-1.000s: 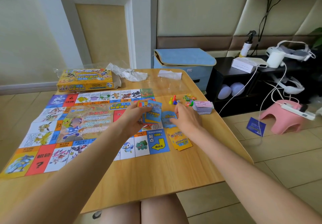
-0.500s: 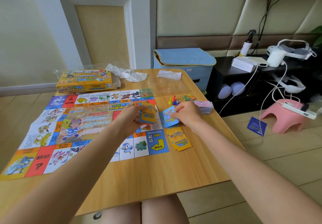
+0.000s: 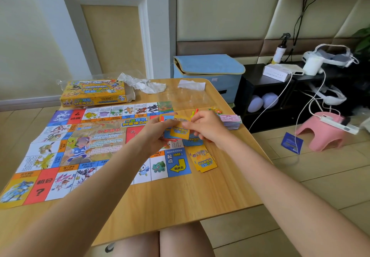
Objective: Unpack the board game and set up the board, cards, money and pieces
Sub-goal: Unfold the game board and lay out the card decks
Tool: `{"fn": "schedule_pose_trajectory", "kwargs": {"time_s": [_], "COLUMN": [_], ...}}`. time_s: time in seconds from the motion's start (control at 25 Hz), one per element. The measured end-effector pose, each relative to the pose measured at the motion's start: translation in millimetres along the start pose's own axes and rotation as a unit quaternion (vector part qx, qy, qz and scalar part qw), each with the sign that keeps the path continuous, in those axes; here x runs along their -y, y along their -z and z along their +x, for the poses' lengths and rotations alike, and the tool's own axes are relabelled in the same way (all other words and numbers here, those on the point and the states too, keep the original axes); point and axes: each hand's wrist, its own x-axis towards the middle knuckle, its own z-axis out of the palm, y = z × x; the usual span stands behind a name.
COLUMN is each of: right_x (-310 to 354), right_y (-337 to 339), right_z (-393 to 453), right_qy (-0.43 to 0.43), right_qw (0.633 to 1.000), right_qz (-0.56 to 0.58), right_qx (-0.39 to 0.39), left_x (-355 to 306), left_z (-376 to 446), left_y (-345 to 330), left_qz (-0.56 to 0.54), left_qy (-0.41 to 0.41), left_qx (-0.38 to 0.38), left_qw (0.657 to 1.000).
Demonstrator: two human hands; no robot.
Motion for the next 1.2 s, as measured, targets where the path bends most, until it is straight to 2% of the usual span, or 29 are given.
{"fn": "schedule_pose_trajectory", "kwargs": {"time_s": [0.16, 0.4, 0.56, 0.72, 0.76, 0.84, 0.88, 0.96, 1.08, 1.16, 1.2], "right_x": [-8.9, -28.6, -38.6, -35.8, -31.5, -22.4, -17.5, -13.7, -12.8, -8.9, -6.3], "right_y": [17.3, 42.0, 27.9, 21.2, 21.4, 17.8, 14.0, 6.3, 3.1, 6.3, 8.0], "right_z": [-4.2, -22.9, -28.7, -32.0, -32.6, -35.4, -38.1, -42.3, -30.6, -18.6, -12.4], "right_qy": [-0.039, -0.017, 0.031, 0.067, 0.073, 0.047, 0.025, 0.007, -0.003, -0.004, -0.005], "right_qw": [0.997, 0.98, 0.973, 0.944, 0.954, 0.989, 0.993, 0.992, 0.997, 0.992, 0.989], "right_qz": [0.061, -0.064, -0.194, -0.315, -0.286, -0.116, -0.04, 0.023, 0.082, 0.087, 0.085], "right_qx": [0.037, 0.189, 0.124, 0.076, 0.055, 0.072, 0.105, 0.12, 0.005, -0.093, -0.118], "left_x": [4.7, 14.6, 20.3, 25.6, 26.6, 28.8, 28.0, 23.6, 15.1, 8.7, 6.5], "left_z": [-6.3, -25.7, -34.5, -32.9, -31.4, -26.9, -26.1, -29.2, -30.9, -27.6, -23.9], "left_y": [-1.2, 17.6, 13.1, 7.7, 6.4, 3.9, 0.8, -7.7, -13.4, -10.1, -7.3], "left_qz": [0.029, 0.039, 0.037, 0.033, 0.029, 0.024, 0.025, 0.024, -0.035, -0.088, -0.108], "left_qy": [0.007, 0.107, 0.082, 0.047, 0.041, 0.034, 0.033, 0.04, 0.052, 0.044, 0.041], "left_qx": [0.054, 0.088, 0.066, 0.051, 0.043, 0.028, 0.024, 0.042, 0.101, 0.083, 0.067], "left_qw": [0.998, 0.99, 0.994, 0.997, 0.998, 0.999, 0.999, 0.998, 0.993, 0.992, 0.991]}}
